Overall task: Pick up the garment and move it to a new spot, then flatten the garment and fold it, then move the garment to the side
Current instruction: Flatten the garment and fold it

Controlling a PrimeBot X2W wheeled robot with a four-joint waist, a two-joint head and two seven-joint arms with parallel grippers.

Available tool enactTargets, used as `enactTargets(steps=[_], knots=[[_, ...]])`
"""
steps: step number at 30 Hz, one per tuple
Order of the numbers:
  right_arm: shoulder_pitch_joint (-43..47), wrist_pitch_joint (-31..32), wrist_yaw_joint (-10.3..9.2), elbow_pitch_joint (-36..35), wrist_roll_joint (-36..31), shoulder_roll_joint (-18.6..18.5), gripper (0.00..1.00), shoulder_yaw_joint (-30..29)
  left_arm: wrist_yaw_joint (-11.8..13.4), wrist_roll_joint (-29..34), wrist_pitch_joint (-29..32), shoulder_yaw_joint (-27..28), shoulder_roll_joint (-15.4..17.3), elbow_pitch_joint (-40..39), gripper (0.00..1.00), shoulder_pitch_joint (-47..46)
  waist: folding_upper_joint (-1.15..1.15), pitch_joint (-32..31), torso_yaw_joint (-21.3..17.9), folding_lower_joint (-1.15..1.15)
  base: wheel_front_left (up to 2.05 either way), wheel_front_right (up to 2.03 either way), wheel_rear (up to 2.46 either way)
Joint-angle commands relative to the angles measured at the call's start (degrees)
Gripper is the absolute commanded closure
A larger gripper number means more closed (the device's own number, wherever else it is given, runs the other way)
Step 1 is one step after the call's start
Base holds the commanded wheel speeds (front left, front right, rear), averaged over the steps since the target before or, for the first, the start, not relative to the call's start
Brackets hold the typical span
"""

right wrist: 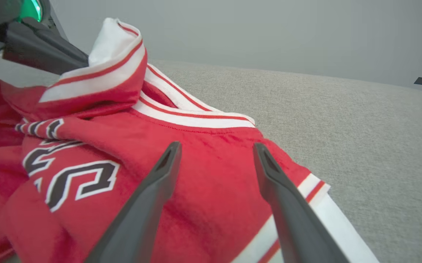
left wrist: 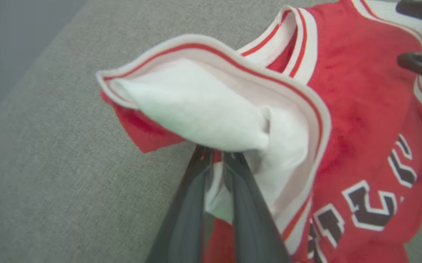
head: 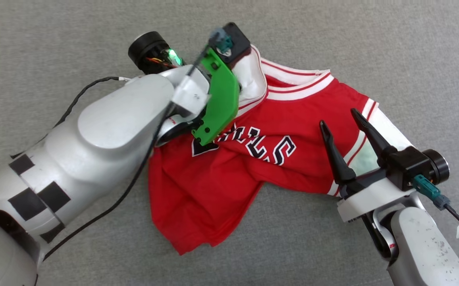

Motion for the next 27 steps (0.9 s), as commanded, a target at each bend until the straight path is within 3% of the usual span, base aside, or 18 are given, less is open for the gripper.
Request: enactTargets(steps=[1,7,15,20,27], knots=[[0.80,-0.35,-0.03,-0.20,-0.35,-0.24,0.00,-0.41,-0.15,-1.26,-2.22,0.18,1.01,-0.01,1.00,0.82,0.00,-2.84,2.81,-0.01,0.00,0.00,0.00],[2.40,-0.32,-0.03,-1.15,-0.75,-0.51,0.00,-1.38,-0.15,-4.36,-11.65,1.53,6.26,1.38,1.00,3.69,0.00,-4.89,5.81,-0.01,0.00,0.00,0.00],[2.83,0.13,-0.03,-2.46,-1.17,-0.72,0.00,-1.70,-0.05,-8.23,-17.18,2.92,10.40,8.91,1.00,10.74,0.00,-4.57,7.65,-0.01,0.00,0.00,0.00],[2.81,0.56,-0.03,-3.35,-1.43,-1.22,0.00,-1.92,-0.03,-11.00,-19.27,3.92,9.74,16.05,1.00,14.23,0.00,-4.09,7.51,-0.01,0.00,0.00,0.00],[4.03,1.08,-0.03,-3.69,-1.73,-1.12,0.00,-2.86,-0.12,-12.67,-22.38,3.78,6.46,23.34,0.97,17.13,0.00,-5.00,8.13,-0.01,0.00,0.00,0.00]])
